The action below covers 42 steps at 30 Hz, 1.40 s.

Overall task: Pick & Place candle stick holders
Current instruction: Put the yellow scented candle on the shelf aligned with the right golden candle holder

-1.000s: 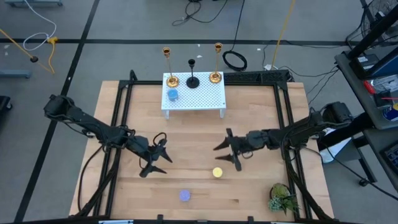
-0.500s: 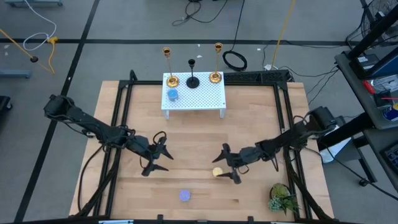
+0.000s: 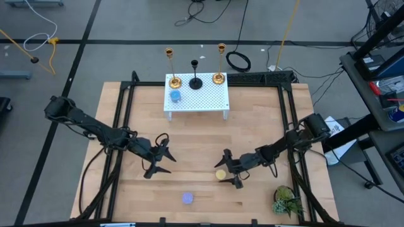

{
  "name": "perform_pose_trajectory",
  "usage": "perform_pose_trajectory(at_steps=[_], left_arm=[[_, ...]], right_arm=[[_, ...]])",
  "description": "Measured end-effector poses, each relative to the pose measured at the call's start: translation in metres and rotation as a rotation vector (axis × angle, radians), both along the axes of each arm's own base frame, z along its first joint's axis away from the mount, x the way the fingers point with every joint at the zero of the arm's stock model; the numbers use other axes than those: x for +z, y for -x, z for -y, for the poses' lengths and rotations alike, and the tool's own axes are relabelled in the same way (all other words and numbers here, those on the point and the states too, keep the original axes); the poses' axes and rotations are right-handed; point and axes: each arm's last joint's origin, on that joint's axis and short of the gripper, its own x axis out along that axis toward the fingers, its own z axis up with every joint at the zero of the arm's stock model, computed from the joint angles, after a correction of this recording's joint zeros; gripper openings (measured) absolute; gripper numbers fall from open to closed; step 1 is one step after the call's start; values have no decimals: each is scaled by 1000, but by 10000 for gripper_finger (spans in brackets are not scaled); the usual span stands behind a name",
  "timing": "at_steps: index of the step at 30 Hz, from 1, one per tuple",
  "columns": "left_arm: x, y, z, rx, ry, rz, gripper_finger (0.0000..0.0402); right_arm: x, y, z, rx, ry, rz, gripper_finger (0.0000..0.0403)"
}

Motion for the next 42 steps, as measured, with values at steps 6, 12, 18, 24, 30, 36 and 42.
perform_pose_trajectory(at_steps=[6,12,18,24,30,36,42], left_arm=[[0,0,0,0,1,-1,257],[0,0,0,0,0,-1,257],[0,0,0,0,0,0,257],[0,0,0,0,0,-1,257],[0,0,0,0,-1,-1,257],[0,0,0,0,0,0,257],[0,0,0,0,-1,0,257]], right_arm=[[-11,0,0,2,15,-36,332],[-16,1,1,-2,29,-57,322],[-23,3,6,-22,47,-142,270],[-20,-2,13,-61,3,-117,223],[-14,-7,17,-67,2,-45,226],[0,-10,25,-90,-9,31,237],[35,-11,47,-162,-26,99,226]])
